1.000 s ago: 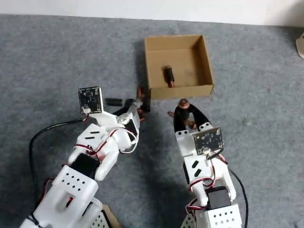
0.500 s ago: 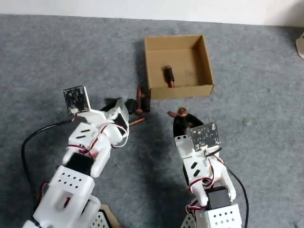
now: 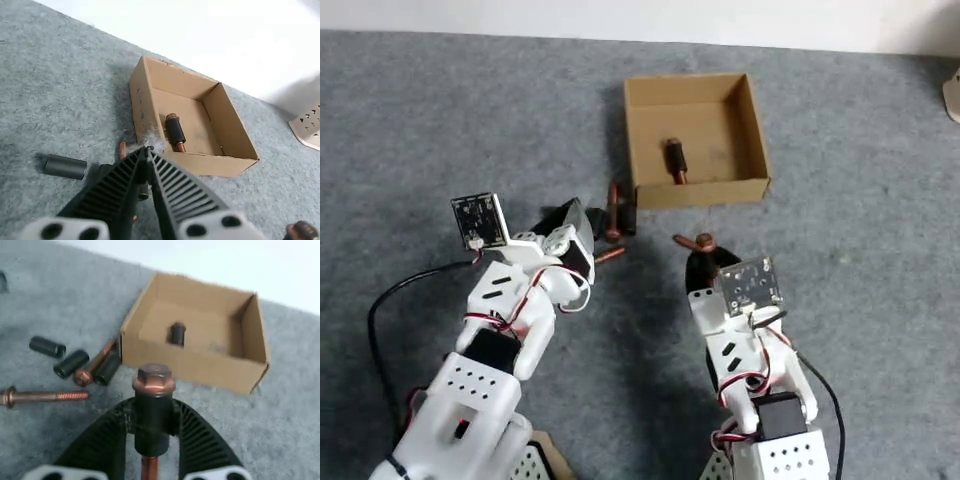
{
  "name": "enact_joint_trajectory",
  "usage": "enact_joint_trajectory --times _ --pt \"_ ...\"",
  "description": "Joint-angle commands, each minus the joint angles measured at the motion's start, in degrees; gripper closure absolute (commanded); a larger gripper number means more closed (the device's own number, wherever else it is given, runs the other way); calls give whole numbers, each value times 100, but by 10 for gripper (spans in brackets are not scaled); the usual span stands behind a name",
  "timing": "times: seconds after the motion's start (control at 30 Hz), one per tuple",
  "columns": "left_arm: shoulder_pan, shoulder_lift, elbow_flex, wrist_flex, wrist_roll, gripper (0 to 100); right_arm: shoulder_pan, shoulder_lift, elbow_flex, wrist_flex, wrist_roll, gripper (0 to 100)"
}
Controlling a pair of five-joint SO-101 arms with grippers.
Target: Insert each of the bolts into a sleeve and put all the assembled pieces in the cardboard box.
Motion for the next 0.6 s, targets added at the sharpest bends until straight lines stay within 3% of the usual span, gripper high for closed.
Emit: enact_joint_trajectory --times 0.0,0.2,0.57 --pt "-22 -57 -31 -123 0 989 31 -84 -576 84 -44 994" --pt "-22 -57 -22 -123 -325 989 22 224 -716 312 88 995" --pt "-31 -57 -13 -123 -352 989 48 3196 -2492 295 70 995"
